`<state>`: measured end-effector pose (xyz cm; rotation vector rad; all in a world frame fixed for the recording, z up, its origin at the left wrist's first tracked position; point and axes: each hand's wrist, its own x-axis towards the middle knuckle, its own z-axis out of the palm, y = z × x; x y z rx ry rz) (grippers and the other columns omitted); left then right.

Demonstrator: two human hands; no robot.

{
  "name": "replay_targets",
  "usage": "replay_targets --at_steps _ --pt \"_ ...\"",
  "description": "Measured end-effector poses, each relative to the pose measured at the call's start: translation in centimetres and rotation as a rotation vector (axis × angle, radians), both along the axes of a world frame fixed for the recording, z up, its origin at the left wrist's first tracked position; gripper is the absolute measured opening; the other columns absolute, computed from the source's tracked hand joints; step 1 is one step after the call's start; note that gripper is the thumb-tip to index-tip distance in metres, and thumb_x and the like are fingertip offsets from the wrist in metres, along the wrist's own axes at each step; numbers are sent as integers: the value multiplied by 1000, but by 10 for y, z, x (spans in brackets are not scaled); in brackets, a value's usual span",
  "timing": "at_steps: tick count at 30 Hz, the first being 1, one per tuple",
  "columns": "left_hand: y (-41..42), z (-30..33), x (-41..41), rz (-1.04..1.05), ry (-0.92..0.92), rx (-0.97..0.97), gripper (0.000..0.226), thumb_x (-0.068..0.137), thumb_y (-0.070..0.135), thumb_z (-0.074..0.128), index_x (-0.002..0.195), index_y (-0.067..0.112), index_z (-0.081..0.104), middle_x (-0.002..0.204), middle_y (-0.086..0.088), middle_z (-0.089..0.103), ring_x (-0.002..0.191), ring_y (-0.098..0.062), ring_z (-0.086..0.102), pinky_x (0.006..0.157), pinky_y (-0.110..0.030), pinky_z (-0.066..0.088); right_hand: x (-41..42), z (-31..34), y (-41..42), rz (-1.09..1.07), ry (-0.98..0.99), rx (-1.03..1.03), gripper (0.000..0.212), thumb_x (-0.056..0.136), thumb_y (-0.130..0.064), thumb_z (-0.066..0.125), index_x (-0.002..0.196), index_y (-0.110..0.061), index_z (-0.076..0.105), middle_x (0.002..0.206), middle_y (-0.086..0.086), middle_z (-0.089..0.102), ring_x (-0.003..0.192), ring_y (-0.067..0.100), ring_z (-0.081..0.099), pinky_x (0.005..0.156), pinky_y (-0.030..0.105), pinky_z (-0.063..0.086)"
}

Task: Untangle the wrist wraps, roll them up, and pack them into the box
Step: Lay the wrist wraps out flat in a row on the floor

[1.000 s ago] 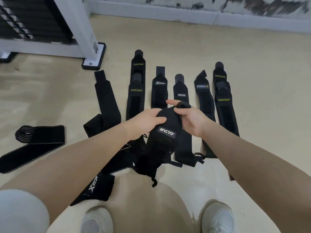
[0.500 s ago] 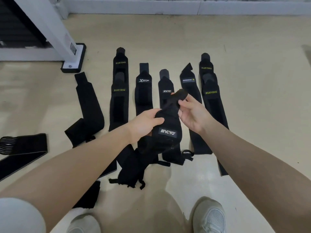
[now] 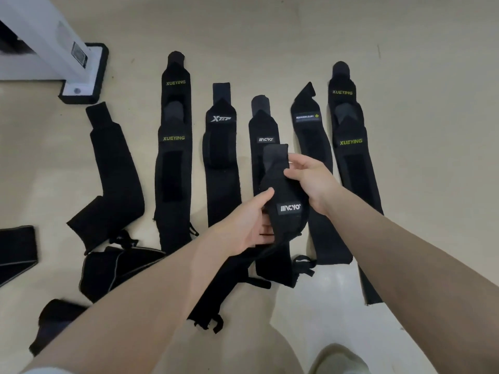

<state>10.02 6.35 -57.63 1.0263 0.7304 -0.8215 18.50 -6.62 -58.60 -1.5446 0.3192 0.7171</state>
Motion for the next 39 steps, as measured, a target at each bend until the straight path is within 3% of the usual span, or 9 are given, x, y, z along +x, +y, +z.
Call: replay_targets --at_steps 4,7,12,19,25,29,33,36,39 --pt "2 -30 16 -119 -102 342 20 98 32 47 95 21 62 101 -6 67 100 -25 61 96 -37 46 27 -32 10 -88 52 -157 33 87 9 49 109 -7 67 99 8 69 92 26 65 74 32 57" --pt "6 -54 28 -195 -113 471 30 100 28 39 105 10 62 98 -10 61 90 -22 56 96 -42 45 47 -50 24 -32 27 -226 10 89 -4 58 93 -10 63 84 2 64 76 17 62 57 20 50" --pt "8 -89 29 -256 -33 522 31 102 23 34 113 5 56 93 -7 53 79 -14 49 71 -24 43 65 -80 35 231 -178 -540 26 89 -21 61 103 1 62 99 16 66 93 33 62 85 46 52" --pt "8 -102 39 -256 9 545 12 103 27 32 100 22 43 87 5 47 91 -14 46 82 -27 40 80 -101 36 316 -248 -743 23 91 -26 59 95 -3 64 87 9 64 83 28 60 73 33 50" --pt "0 -104 44 -372 -45 636 34 102 23 36 68 21 36 72 3 40 85 -21 47 86 -36 48 82 -109 46 411 -297 -904 23 91 -26 60 107 -10 54 94 4 54 87 24 52 68 35 43" --pt "-1 -103 37 -271 12 525 29 101 29 41 96 6 58 89 -9 57 92 -26 61 87 -36 52 90 -105 50 309 -185 -918 44 86 -25 68 117 -10 41 99 5 51 87 24 50 69 37 41" --pt "-4 -78 24 -155 214 229 64 94 59 36 128 7 50 114 -11 63 111 -29 60 101 -39 45 85 -93 49 289 -197 -1026 57 82 -33 72 120 -9 38 99 6 52 97 30 57 68 36 41" --pt "0 -76 7 -215 124 306 70 88 68 36 132 15 49 124 -11 60 111 -24 59 102 -40 44 67 -93 39 165 -209 -792 47 87 -38 64 116 -8 43 112 10 57 101 28 57 75 36 45" --pt "7 -82 -8 -436 -128 545 68 85 65 48 137 20 44 127 0 56 109 -15 56 95 -30 46 36 -73 21 9 -332 -710 29 91 -39 53 101 -12 47 103 6 56 86 18 56 73 28 44"
